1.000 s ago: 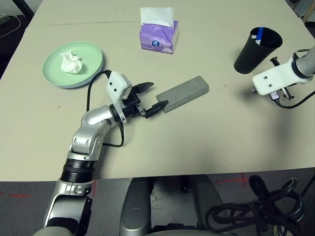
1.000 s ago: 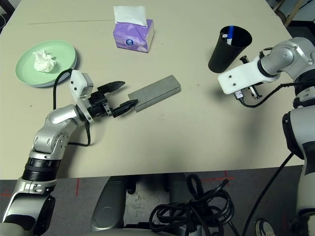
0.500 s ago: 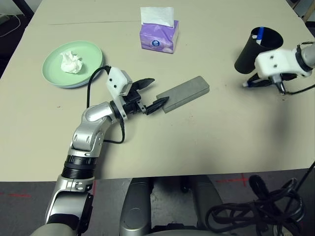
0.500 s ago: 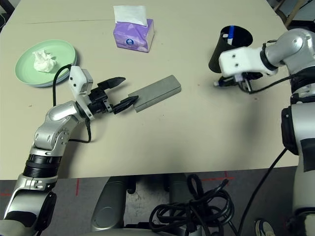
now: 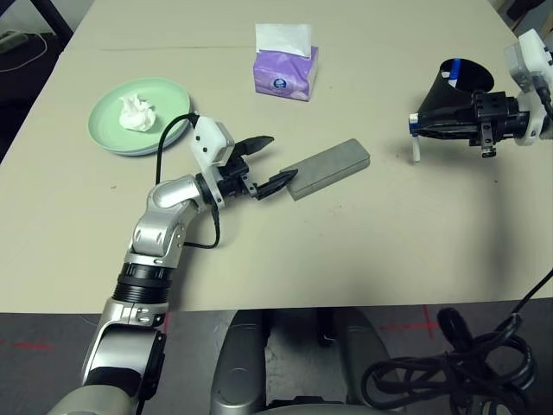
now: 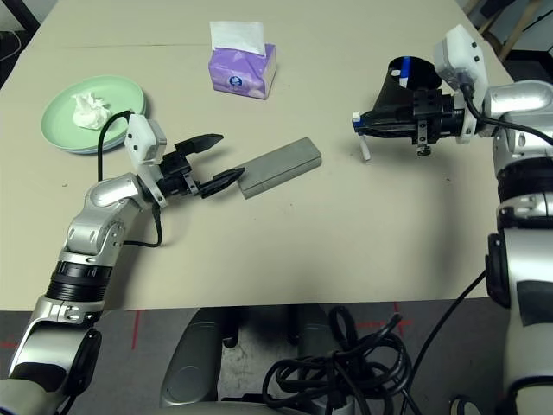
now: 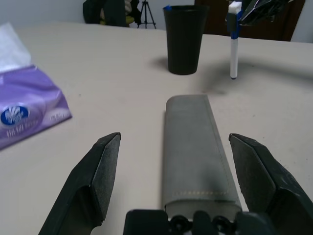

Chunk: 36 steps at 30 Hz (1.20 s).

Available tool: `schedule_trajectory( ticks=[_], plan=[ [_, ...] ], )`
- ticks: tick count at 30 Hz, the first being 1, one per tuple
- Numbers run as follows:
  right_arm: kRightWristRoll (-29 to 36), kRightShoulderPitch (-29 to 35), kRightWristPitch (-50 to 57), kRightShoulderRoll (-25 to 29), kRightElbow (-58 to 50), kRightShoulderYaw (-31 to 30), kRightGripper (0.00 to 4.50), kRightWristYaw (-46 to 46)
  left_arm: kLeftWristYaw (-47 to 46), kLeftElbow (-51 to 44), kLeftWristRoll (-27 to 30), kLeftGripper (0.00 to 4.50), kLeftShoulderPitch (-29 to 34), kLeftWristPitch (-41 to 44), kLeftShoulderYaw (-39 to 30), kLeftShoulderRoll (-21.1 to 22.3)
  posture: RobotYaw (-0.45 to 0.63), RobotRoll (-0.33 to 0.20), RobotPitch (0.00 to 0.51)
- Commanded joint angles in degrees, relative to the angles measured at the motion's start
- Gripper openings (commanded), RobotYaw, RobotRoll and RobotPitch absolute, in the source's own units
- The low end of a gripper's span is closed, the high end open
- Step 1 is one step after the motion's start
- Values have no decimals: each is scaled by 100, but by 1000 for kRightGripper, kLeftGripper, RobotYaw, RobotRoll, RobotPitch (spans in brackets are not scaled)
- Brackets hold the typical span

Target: Organize and tidy the items on the table.

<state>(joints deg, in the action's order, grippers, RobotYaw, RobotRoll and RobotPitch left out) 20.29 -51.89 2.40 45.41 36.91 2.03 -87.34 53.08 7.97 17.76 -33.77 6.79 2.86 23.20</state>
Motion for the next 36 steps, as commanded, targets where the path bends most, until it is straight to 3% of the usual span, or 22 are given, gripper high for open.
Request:
schedule_trajectory(
  ticks=[1,10,19,28,36],
  plan=[
    [259,284,327,-121,-603,356,408,492,226,221,-67,4500,-116,-167,131,-15,47,0,126],
    [680,469,281,-1085,-1103,1426,408,2747,375,411,-59,4500,-221,-247,129,-28,37,0,103],
    [439,453,-80,-1821,-1480,1704,408,4718,275,313,-14,4500,-130,-135,100,-88,35,0,93],
    [-131,-118,588,-1853,-1262,1610,408,6627,237,213,-2,4500,-36,-64,55,-33,45,0,106],
    [-291,-489,1422,-1742,-1132,1553,408,7198,175,105,3,4500,6,-14,55,-38,57,0,105]
  ],
)
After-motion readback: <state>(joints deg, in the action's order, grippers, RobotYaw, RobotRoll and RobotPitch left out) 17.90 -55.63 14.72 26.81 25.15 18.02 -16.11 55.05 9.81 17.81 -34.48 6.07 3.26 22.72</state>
